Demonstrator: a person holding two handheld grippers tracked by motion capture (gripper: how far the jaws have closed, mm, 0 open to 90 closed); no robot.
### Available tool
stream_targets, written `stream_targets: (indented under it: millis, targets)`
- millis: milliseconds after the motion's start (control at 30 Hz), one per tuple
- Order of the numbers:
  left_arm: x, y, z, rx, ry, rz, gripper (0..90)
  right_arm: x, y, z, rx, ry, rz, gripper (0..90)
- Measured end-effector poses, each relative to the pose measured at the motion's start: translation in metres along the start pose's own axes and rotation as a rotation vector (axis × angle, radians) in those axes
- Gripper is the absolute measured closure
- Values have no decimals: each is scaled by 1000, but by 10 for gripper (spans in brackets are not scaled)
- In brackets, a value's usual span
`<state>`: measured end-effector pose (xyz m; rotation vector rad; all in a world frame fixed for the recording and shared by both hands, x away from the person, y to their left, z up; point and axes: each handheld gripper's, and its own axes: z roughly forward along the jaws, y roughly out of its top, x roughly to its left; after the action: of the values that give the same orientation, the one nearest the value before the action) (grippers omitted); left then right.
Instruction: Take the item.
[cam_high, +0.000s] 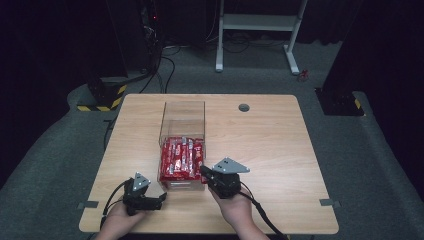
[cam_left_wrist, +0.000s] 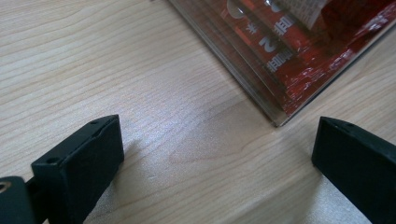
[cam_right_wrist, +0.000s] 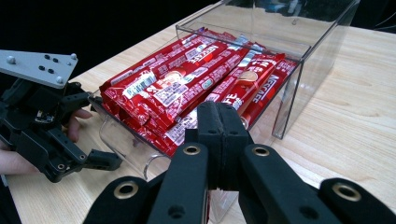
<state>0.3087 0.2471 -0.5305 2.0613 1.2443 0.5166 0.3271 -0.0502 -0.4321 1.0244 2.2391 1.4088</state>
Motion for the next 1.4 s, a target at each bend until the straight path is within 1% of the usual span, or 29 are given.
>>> stream_targets:
  millis: [300, 433, 700, 1000, 1400]
  targets:
    - [0, 0, 0, 0, 0, 0, 25, -3, 4, -6, -31, 1, 6, 900]
    - [0, 0, 0, 0, 0, 0, 25, -6, 7, -7, -43, -4, 0, 900]
    - [0, 0, 0, 0, 0, 0, 25, -11, 9, -11, -47, -15, 5, 900]
    - [0, 0, 0, 0, 0, 0, 25, -20, 10, -16, -54, -40, 2, 900]
    - [0, 0, 0, 0, 0, 0, 24, -37, 8, -23, -58, -90, 14, 900]
